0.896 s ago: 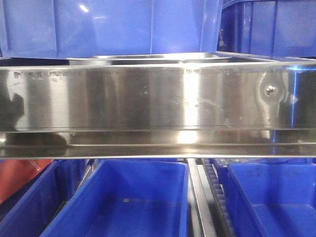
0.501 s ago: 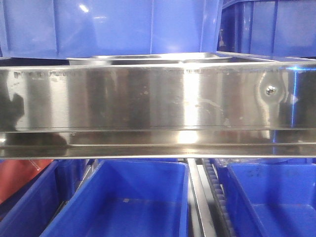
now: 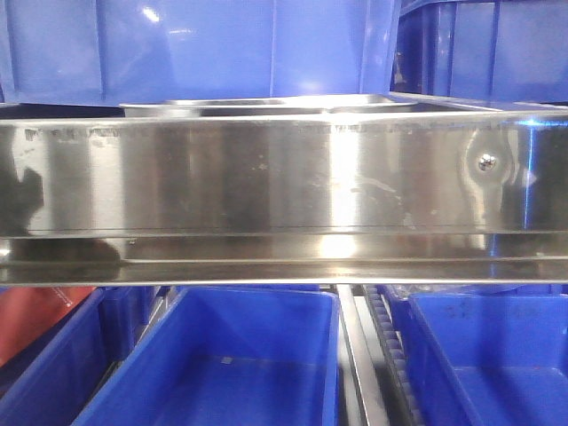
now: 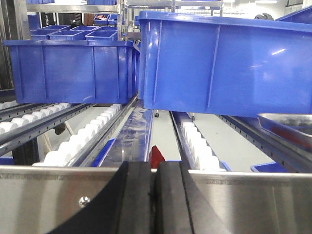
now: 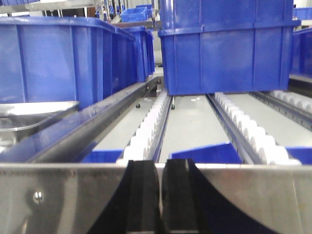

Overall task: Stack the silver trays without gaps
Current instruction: 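Reach both grippers toward the silver tray on the upper shelf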

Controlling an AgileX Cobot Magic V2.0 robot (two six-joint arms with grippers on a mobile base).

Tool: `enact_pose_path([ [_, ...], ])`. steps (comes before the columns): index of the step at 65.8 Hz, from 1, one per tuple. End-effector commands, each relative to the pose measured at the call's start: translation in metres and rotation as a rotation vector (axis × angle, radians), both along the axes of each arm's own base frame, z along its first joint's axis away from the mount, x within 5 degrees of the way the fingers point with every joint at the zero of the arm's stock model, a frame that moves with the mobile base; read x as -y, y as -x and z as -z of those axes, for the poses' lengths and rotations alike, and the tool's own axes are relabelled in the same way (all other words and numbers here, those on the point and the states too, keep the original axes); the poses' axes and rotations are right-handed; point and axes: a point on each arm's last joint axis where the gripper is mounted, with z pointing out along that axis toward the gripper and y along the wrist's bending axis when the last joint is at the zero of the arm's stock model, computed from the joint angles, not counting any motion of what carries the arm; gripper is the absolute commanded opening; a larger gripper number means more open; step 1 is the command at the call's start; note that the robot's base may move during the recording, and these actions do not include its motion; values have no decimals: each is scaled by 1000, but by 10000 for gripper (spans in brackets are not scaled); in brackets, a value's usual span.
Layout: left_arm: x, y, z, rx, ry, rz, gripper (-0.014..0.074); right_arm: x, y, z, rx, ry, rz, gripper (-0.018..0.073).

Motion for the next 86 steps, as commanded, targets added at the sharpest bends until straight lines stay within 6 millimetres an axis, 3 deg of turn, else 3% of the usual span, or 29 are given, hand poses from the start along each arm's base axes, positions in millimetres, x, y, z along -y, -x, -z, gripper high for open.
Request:
enact_pose_path([
  [1,0,1,-8,74,4,4,1,1,2,-12,131,-2,9,-15],
  [10,0,4,-22,232,6,1,1,2,10,-37,418,-76,4,-15],
  [16,0,7,-33,283,7,1,1,2,15,-49,504,-136,-13,-15],
  [28,0,21,-79,311,5,3,1,2,31,-104,517,-173,-34,-15],
  [38,0,21,-118,209,3,6,1,1,29,-147,371,-168,-32,-15],
  [44,0,10,-140,118,2,7,1,0,15,-162,201,-162,-25,-15],
  [57,1,-34,-162,-204,-15,5,1,-2,-28,-179,-183,-145,-7,-15],
  [67,3,-71,-158,-471,6,18,1,-4,-62,-184,-519,-102,2,-15],
  [73,5,-89,-153,-563,33,32,1,-5,-81,-176,-727,-92,9,-15],
  [86,5,-117,-142,-618,43,31,1,-7,-119,-163,-846,-88,16,-15],
])
